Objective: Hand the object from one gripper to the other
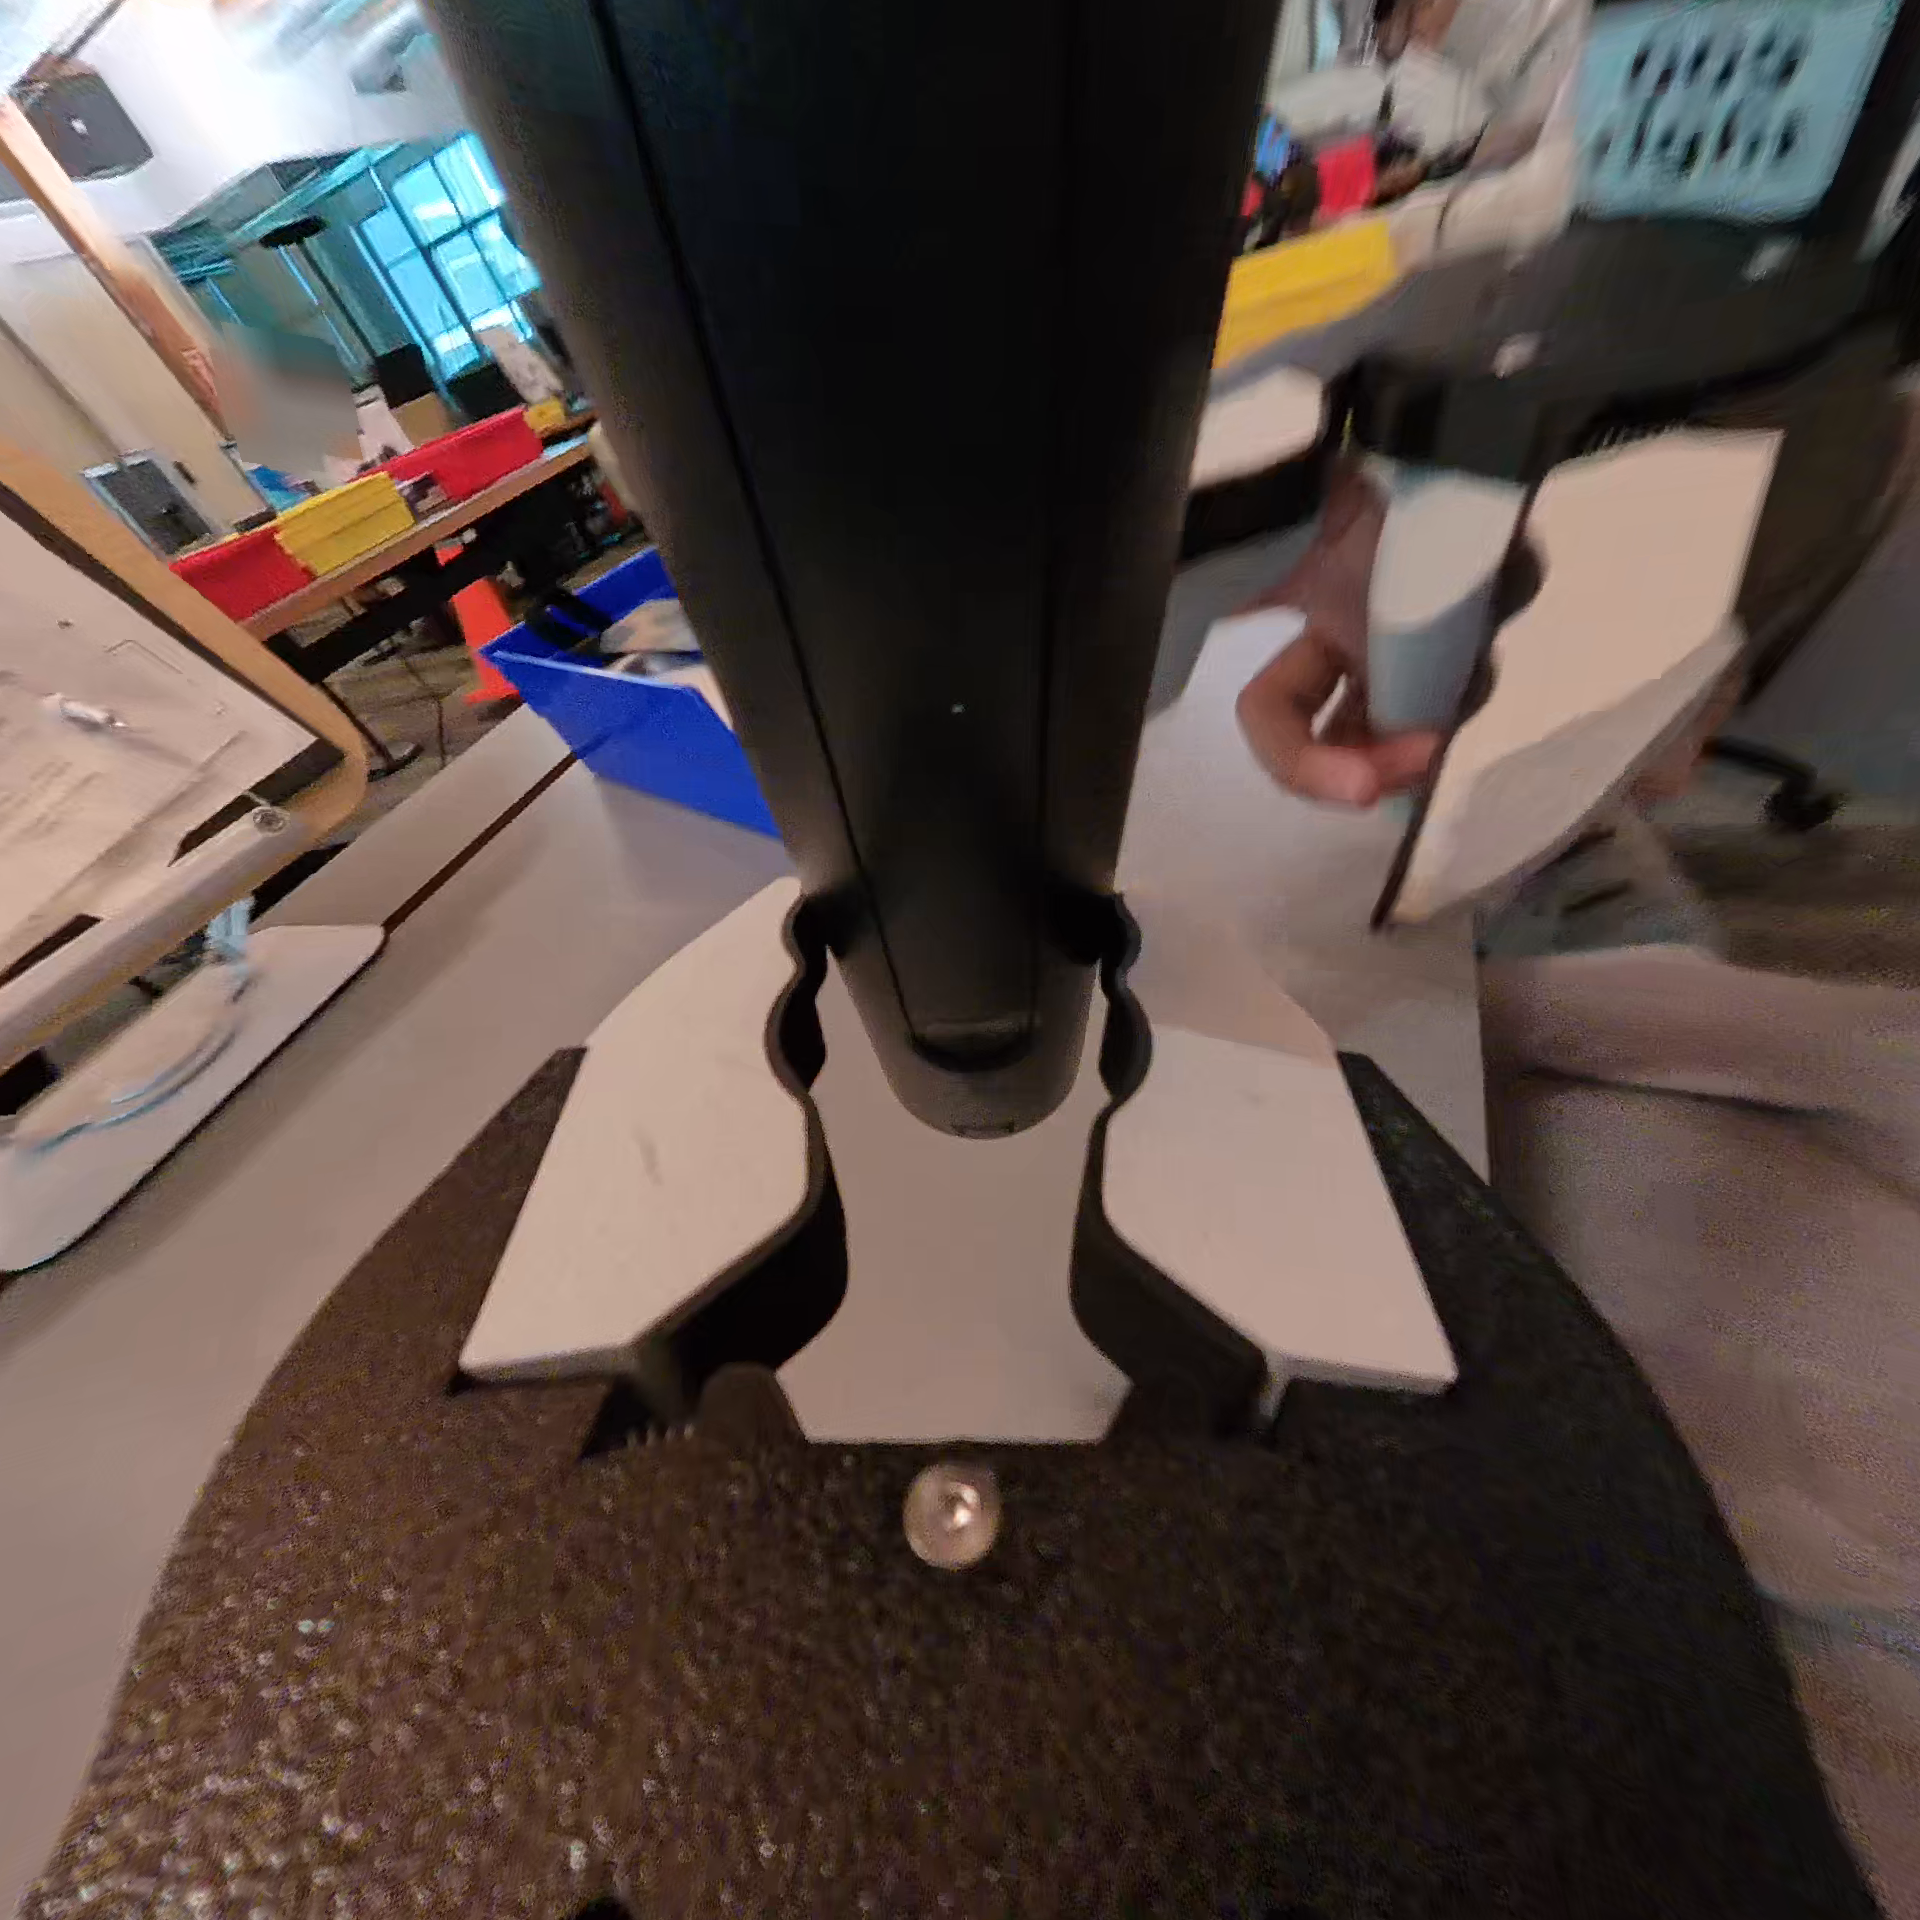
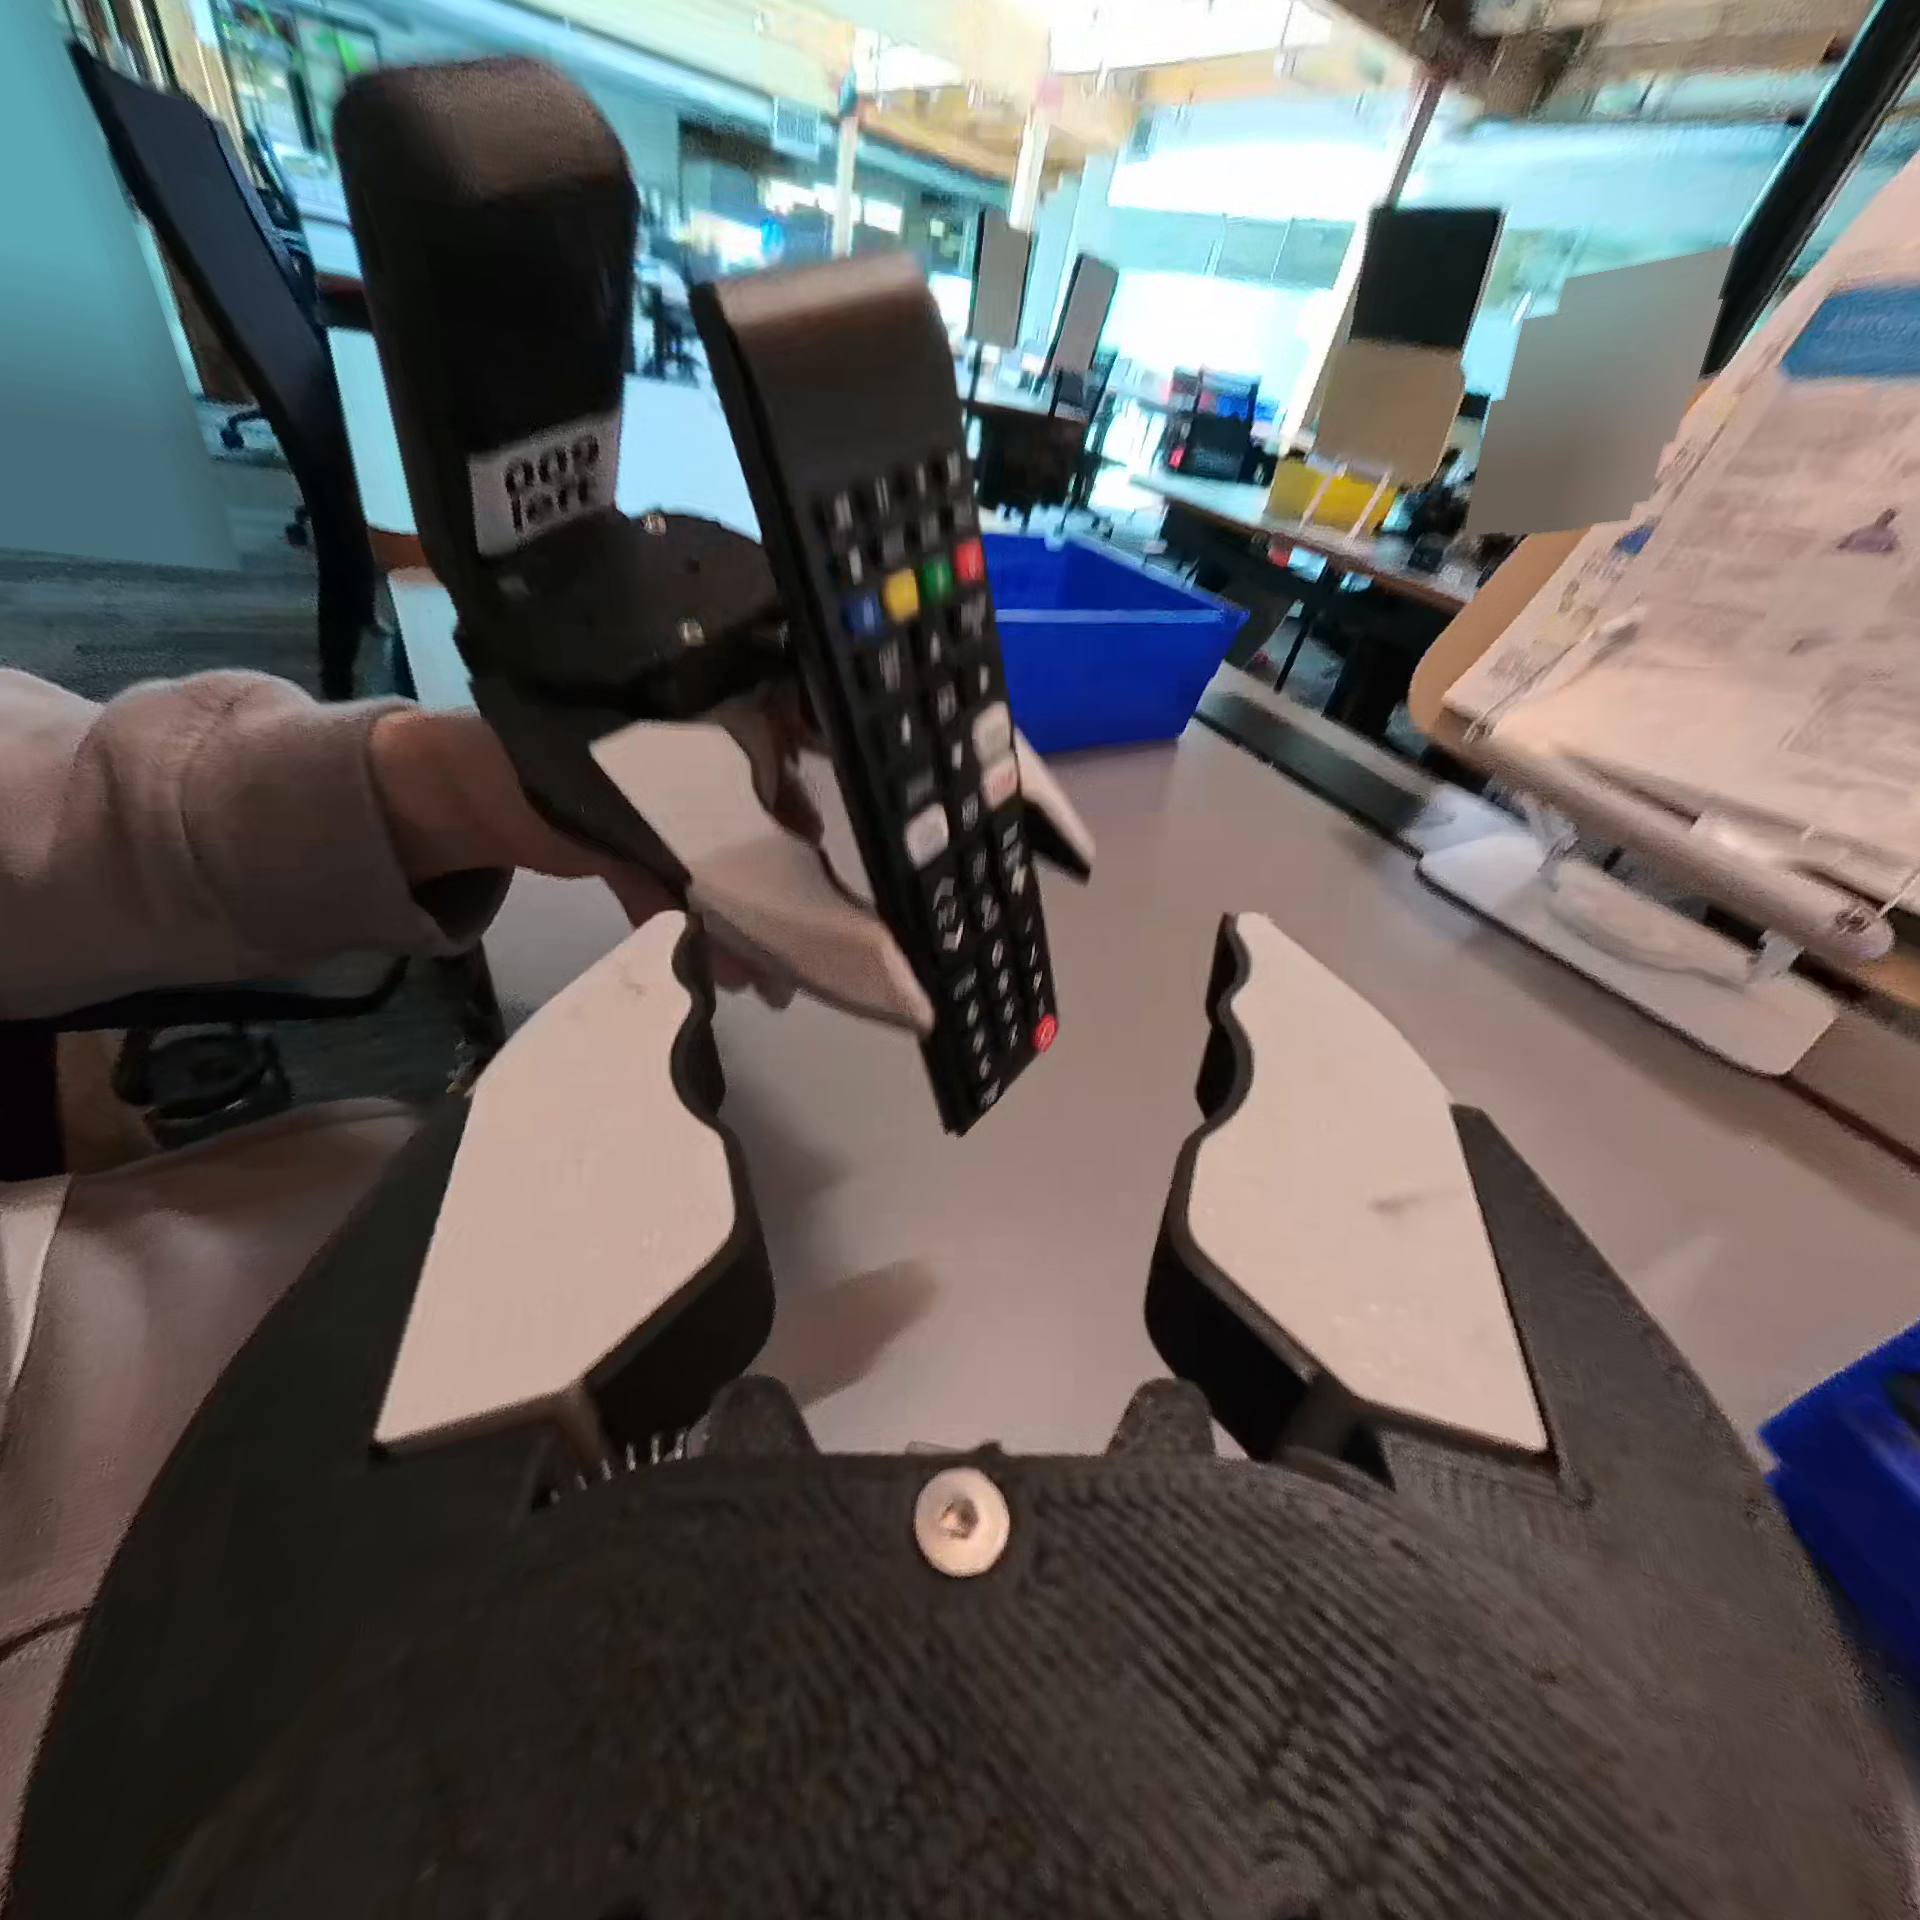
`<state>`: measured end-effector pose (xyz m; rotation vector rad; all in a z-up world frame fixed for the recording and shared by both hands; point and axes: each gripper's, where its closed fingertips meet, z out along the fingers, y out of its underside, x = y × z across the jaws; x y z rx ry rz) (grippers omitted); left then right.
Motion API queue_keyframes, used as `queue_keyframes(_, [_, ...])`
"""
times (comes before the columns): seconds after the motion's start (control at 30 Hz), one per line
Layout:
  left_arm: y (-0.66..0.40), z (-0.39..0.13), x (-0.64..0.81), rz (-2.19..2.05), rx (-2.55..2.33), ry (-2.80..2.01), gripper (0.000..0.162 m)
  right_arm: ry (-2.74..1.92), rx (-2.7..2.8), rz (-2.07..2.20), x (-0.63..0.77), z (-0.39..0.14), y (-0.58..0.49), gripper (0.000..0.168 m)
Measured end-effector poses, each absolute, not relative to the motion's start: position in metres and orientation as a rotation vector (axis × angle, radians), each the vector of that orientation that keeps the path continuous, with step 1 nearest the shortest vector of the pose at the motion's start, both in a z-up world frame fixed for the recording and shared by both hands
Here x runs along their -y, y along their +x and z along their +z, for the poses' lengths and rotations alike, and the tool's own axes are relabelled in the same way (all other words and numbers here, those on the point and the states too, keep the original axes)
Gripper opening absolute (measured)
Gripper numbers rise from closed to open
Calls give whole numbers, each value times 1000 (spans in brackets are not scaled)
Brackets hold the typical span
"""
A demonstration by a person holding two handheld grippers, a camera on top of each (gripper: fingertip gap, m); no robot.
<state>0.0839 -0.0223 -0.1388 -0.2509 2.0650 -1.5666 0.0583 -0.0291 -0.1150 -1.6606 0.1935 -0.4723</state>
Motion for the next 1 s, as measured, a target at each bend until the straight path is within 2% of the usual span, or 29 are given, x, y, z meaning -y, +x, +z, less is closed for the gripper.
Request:
queue_keyframes(0.2, [49,-168,43,-1452,-2284,95,51,-1656,57,-495,13,-107,23,90])
queue_keyframes(0.27, [39,-177,45,-1431,-2333,190,51,-1634,111,-450,9,-107,13,78])
queue_keyframes(0.33, [35,-180,48,-1417,-2344,232,51,-1631,143,-460,8,-109,11,52])
queue_keyframes(0.37, [36,-180,49,-1412,-2337,224,51,-1632,152,-464,7,-109,11,50])
queue_keyframes(0.57, [24,-162,50,-1625,-2287,234,51,-1506,144,-343,17,-87,4,49])
queue_keyframes(0.63, [25,-160,48,-1681,-2326,161,66,-1394,21,-342,27,-70,17,49])
queue_keyframes(0.7, [37,-156,45,-1639,-2268,99,68,-1282,-186,-402,40,-55,43,49])
queue_keyframes(0.93, [78,-140,48,-1371,-1885,-143,62,-1037,-625,-517,68,-49,79,49])
queue_keyframes(1.0, [79,-144,51,-1319,-1835,-178,52,-997,-669,-541,73,-48,78,49])
